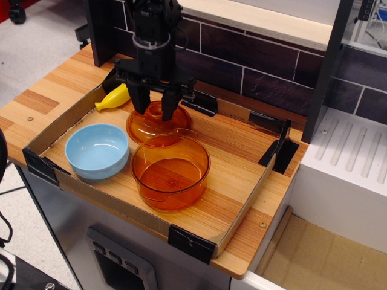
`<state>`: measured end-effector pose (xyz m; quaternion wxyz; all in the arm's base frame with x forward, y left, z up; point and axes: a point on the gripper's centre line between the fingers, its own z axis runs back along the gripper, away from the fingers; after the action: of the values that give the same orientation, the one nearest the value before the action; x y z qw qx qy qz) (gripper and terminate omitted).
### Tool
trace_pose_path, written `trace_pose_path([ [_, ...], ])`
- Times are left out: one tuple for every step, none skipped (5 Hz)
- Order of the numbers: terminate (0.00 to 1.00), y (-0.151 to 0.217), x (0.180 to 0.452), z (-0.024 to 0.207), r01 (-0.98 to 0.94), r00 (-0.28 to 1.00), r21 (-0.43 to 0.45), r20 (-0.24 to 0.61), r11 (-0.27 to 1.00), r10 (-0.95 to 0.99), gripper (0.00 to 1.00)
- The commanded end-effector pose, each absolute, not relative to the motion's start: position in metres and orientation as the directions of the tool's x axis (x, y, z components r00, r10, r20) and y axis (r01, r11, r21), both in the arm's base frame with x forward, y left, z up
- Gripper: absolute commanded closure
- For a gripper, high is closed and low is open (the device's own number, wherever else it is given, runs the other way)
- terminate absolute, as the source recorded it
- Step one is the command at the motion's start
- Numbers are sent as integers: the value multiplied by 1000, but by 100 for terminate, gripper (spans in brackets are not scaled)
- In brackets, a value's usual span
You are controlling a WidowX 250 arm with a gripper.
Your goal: Take lid off pot
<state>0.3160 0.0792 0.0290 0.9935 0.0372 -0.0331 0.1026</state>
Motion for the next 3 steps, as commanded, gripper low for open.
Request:
trace_pose_path([
  [0, 87, 327, 64, -193, 973, 41, 136, 980, 185, 0],
  [0, 83, 327, 81, -194, 970, 18, 150, 981, 189, 0],
  [0, 73, 323, 106, -182, 972, -12, 151, 983, 181, 0],
])
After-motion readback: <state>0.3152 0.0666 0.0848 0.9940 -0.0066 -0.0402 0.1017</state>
